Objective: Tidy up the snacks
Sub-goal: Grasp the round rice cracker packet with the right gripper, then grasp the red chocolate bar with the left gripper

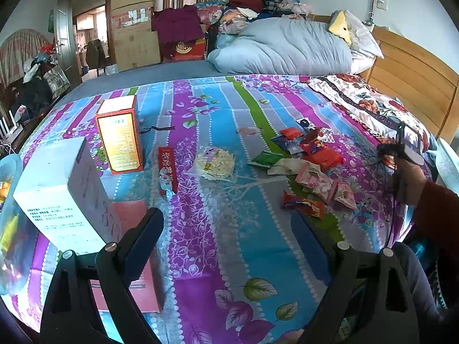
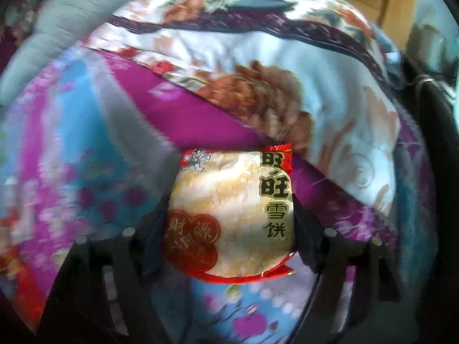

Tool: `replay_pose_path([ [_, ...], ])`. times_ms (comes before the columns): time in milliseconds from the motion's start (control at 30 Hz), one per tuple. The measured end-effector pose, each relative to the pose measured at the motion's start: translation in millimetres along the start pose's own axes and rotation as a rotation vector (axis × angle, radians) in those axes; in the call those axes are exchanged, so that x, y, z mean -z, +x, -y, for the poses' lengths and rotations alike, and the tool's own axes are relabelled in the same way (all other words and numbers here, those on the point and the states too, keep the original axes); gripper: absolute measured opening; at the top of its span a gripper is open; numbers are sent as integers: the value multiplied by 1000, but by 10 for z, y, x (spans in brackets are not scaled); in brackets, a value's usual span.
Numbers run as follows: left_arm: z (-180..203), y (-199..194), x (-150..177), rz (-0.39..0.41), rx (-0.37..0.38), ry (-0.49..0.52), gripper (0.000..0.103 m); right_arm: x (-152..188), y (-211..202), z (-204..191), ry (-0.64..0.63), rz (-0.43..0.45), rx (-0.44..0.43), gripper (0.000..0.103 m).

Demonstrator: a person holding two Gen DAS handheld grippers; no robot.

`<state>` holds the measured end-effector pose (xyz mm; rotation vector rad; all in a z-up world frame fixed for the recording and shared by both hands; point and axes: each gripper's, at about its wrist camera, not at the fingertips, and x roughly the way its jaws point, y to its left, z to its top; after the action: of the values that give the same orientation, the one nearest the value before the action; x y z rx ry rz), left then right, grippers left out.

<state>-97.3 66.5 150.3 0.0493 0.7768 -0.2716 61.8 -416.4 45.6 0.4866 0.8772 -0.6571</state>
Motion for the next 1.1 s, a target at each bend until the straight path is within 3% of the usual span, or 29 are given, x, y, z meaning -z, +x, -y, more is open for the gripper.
replay_pose_path([
  [100,69,-4,1,1,13,-1,91,203,-263,-247,-62,5,-214,76],
  [200,162,-1,0,1,29,15,91,546,-568,-644,-206,-20,-391,76],
  [333,341,209,-20,-44,83,53,91,1088,-764,-874,-341,-88,-517,77],
  [433,511,608,-47,-148,186,58,91,1309,-780,-864,-380,-115,-537,77],
  [567,659,1182,-17,-274,280,-112,91,1441,-742,-774,-385,-137,-546,77],
  [700,852,1506,10,-308,290,-181,84,1449,-808,-636,-386,-128,-566,77],
  [800,911,1684,16,-304,228,-220,81,1453,-784,-646,-390,-131,-575,77],
  [867,887,1782,44,-306,179,-253,75,1456,-783,-662,-397,-132,-588,77],
  [933,900,1858,82,-316,122,-251,55,1463,-787,-650,-396,-132,-594,77],
  [1000,927,1851,90,-302,96,-211,51,1453,-784,-628,-386,-132,-604,77],
  [1067,956,1819,98,-299,120,-184,20,1444,-793,-603,-376,-124,-606,77],
  [1100,962,1797,95,-298,124,-179,20,1438,-805,-595,-374,-116,-607,77],
])
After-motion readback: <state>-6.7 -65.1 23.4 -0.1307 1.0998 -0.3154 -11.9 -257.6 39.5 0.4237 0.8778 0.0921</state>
